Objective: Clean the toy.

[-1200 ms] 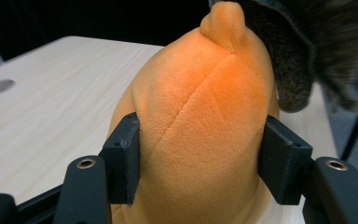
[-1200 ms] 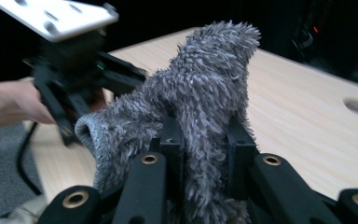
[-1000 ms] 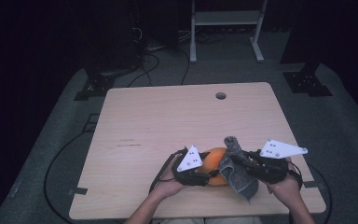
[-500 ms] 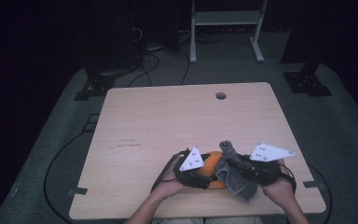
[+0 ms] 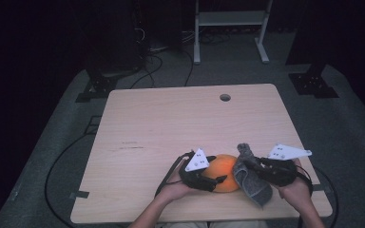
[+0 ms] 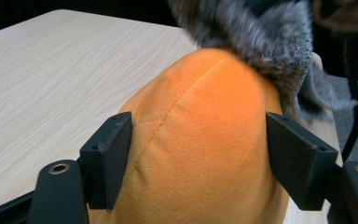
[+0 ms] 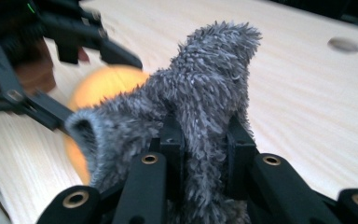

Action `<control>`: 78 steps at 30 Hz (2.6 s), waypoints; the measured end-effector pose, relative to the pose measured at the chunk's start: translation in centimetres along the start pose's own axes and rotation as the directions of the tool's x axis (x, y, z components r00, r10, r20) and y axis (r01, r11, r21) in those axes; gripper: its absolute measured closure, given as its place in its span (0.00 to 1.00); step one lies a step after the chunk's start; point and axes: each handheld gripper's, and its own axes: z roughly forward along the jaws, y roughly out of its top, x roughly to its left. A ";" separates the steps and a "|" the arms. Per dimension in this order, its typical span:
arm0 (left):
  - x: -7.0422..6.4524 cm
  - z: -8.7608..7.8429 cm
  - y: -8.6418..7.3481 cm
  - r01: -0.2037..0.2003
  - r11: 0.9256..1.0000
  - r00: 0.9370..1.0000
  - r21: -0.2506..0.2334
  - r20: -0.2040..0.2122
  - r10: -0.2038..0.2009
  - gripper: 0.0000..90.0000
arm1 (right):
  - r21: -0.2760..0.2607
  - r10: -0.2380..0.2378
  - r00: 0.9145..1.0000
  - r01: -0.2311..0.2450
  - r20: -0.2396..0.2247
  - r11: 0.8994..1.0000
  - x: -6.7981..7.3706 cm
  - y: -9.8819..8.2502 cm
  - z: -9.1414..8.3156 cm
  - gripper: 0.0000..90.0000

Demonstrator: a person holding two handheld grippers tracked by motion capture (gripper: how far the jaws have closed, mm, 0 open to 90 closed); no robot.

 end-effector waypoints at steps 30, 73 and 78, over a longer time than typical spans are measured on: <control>0.1 -0.2 -0.5 -0.053 0.998 0.990 -0.023 0.132 0.055 0.31 | 0.052 -0.050 0.999 0.049 0.009 0.997 -0.6 -0.7 -0.6 0.81; 0.4 0.7 -1.2 -0.011 1.000 0.987 0.016 0.160 0.008 0.23 | 0.046 -0.013 0.998 0.016 -0.068 0.999 -1.5 -1.3 -0.9 0.81; 0.2 0.5 -1.0 -0.010 1.000 0.992 -0.008 0.129 0.011 0.33 | 0.060 0.038 0.999 -0.037 -0.003 0.997 -3.1 -2.0 -1.9 0.81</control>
